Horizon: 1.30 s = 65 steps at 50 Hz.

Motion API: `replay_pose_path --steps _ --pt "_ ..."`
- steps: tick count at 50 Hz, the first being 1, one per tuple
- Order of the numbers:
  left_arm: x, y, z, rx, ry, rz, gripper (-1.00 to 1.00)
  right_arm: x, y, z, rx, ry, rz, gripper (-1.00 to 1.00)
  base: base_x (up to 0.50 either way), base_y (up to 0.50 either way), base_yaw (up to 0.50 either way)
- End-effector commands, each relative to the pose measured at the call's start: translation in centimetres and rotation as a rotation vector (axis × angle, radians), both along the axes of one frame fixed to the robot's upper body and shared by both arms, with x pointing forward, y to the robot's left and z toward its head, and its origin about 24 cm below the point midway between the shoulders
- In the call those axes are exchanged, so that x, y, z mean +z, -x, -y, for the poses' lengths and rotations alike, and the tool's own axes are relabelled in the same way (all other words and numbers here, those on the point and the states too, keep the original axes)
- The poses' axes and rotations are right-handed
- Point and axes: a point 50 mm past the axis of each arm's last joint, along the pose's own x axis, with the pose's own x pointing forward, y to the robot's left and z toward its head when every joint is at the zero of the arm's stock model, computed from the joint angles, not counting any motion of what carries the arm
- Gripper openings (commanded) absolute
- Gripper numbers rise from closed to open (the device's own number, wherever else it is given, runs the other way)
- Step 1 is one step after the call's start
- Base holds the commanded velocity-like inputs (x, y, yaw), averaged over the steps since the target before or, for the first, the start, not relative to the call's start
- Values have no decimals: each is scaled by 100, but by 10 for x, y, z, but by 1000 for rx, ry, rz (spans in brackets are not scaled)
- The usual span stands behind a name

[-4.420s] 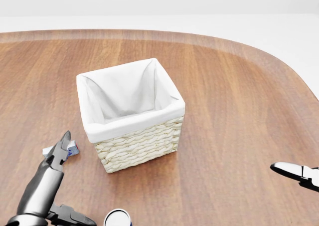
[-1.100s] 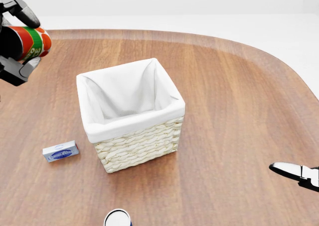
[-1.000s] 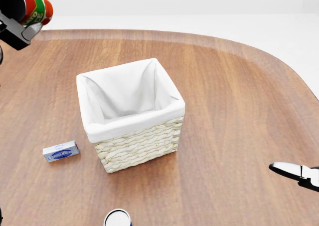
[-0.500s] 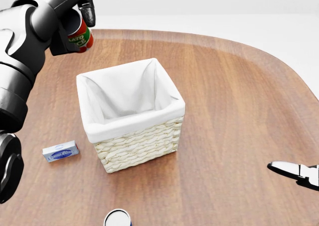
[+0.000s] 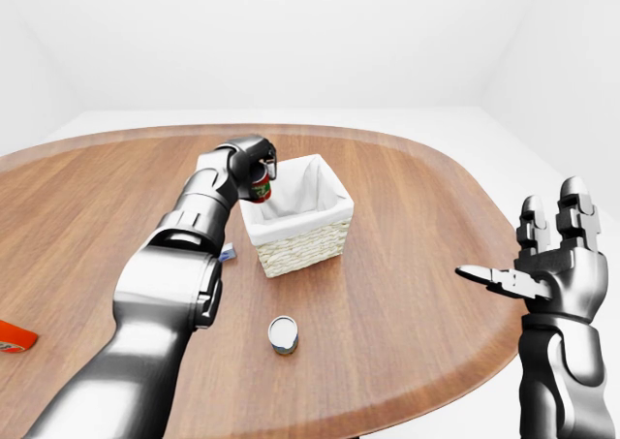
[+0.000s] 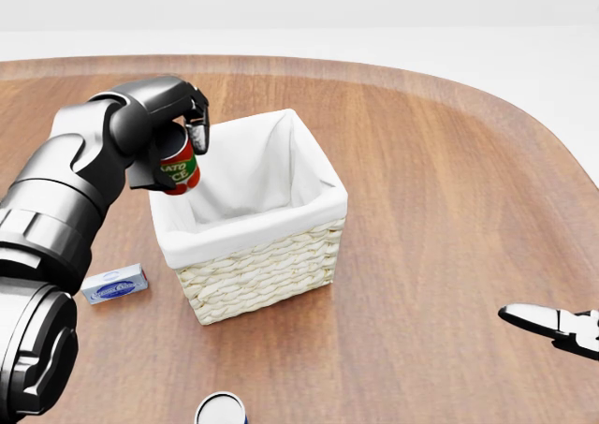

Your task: Pick up the tomato sauce, and put it in the basket.

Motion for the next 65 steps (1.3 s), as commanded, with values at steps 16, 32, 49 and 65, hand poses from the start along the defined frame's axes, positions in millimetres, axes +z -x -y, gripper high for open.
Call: replay_pose_path --steps 16,32,49,65 --pt "-11 1 6 11 132 49 -100 1 0 0 2 1 4 100 0 0 0" --pt "-13 1 9 12 151 102 17 1 -1 0 3 1 4 100 0 0 0" --pt "-13 1 8 17 159 111 100 0 0 0 3 0 0 100 0 0 0" --pt "-7 0 10 1 154 135 100 -2 -1 -1 5 -1 -8 100 0 0 0"
